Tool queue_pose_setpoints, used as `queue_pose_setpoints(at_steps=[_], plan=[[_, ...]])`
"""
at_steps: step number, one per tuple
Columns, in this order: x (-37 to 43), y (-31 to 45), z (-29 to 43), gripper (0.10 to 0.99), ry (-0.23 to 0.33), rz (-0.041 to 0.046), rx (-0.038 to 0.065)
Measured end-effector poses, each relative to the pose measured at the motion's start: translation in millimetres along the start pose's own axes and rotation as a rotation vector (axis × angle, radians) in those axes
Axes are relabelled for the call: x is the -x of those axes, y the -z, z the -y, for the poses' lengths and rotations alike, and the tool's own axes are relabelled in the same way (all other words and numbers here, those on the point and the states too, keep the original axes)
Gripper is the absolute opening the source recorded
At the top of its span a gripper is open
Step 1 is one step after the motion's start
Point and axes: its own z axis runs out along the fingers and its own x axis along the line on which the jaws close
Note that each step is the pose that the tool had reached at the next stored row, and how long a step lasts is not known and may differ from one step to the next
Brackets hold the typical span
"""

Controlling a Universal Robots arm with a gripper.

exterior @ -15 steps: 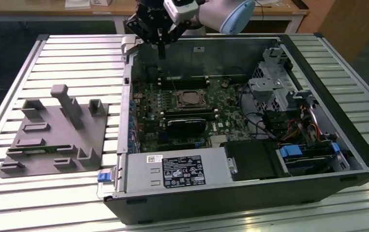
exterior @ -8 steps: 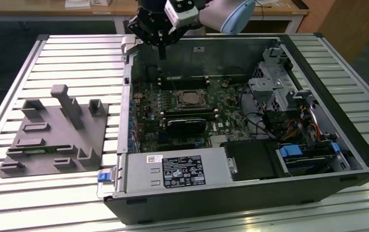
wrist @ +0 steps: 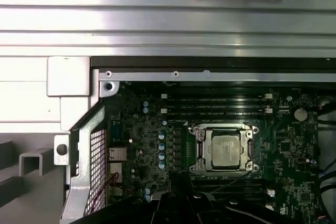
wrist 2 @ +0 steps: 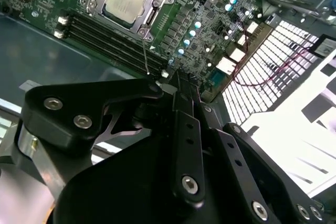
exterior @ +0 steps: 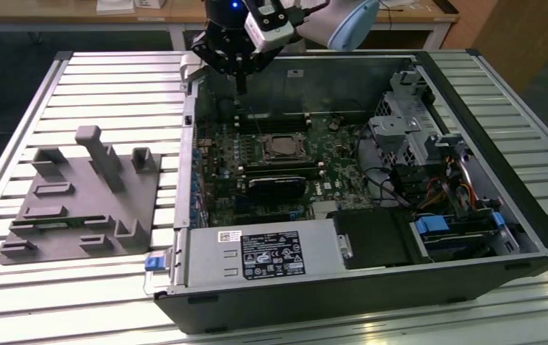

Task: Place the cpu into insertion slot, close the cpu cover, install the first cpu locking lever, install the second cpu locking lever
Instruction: 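Install the first cpu locking lever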

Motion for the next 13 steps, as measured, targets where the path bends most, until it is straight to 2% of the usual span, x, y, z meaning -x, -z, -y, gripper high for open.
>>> queue_pose_setpoints(at_steps=[13], plan=[[-0.7,-22.3,2.0,0.106,-0.021,0.0009,0.000]])
